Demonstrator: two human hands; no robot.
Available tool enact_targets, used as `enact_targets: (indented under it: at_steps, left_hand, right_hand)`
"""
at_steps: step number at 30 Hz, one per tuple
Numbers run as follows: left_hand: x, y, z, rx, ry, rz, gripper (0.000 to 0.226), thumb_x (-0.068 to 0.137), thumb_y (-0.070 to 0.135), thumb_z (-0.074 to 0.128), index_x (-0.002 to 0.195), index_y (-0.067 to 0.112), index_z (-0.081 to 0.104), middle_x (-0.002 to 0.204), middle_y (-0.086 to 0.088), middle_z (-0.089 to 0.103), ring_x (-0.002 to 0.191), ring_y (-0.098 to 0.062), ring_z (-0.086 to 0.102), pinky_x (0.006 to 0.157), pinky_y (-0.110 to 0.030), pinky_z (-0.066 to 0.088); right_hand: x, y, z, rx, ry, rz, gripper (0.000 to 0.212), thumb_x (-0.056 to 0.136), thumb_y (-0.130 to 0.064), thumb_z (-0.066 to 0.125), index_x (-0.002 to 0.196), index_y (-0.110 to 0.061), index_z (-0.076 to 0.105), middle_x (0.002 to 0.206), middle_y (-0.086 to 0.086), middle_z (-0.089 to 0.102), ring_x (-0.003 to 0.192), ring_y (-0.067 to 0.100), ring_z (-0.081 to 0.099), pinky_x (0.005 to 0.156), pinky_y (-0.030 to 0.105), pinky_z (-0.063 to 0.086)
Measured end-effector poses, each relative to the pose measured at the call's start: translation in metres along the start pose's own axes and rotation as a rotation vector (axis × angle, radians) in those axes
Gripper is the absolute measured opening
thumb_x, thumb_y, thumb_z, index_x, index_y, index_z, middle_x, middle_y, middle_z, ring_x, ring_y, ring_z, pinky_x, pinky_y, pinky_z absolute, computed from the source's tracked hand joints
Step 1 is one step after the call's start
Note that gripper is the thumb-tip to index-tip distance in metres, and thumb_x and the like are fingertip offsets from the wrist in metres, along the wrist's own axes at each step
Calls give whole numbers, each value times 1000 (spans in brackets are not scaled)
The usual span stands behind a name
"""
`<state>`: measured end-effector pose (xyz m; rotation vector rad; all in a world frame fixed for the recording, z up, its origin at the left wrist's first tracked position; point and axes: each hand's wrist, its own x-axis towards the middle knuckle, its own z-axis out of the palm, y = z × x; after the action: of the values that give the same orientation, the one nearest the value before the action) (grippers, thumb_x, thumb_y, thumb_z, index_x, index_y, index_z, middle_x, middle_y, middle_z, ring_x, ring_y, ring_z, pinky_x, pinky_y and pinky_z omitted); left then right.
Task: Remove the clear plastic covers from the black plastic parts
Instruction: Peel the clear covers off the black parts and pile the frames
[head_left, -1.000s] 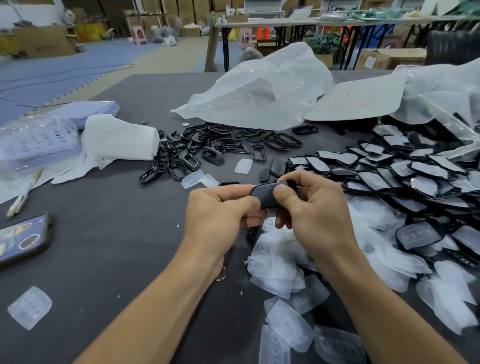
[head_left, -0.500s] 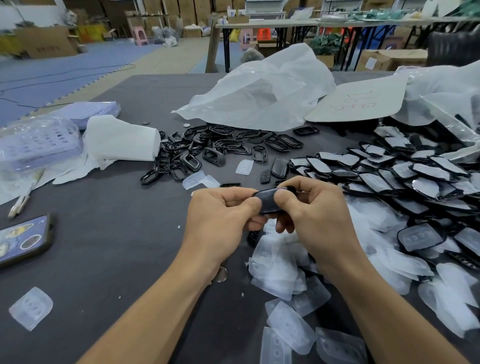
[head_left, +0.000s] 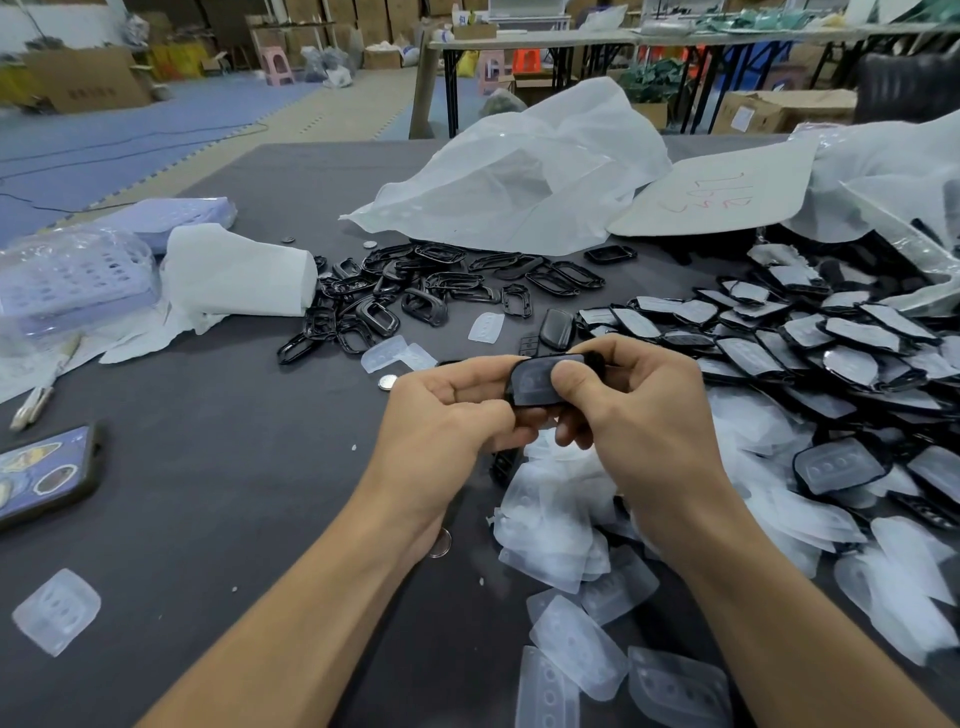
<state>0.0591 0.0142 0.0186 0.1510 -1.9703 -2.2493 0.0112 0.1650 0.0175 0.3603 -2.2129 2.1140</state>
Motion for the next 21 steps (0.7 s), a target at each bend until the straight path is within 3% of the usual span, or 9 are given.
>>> enact_targets:
  at_steps: [6,14,18,21]
  left_hand:
    - [0,0,1,94,86,29,16,91,2,73,92,14,84,82,-10,80,67,-14,73,67,-23,59]
    - [1,4,3,121,217,19,40,85,-10,75,65,25,81,65,-11,76,51,-15,69,54,-24,60]
    - [-2,6,3,155,150,30,32,84,-8,75,75,21,85,66,-15,75,52,-18,64,57,-27,58]
    - [-3,6,3,146,149,22,28,84,-8,75,79,17,85,68,-16,75,52,-17,65,57,-26,57]
  right_hand:
    - [-2,1,3,-16,-22,-1,17,91,-6,71,76,-13,70,60,8,69,45,20,62,47,23,46]
    - [-4,-2,6,-29,-48,3,14,90,-1,69,77,-7,70,60,17,66,46,22,60,47,25,45]
    - [-8,-2,8,-163,-44,-51,20,86,-19,78,69,-16,69,58,8,65,51,28,61,48,33,48]
    - [-7,-3,9,-144,-72,-55,21,90,-14,76,69,-15,70,57,10,64,46,25,57,48,34,48]
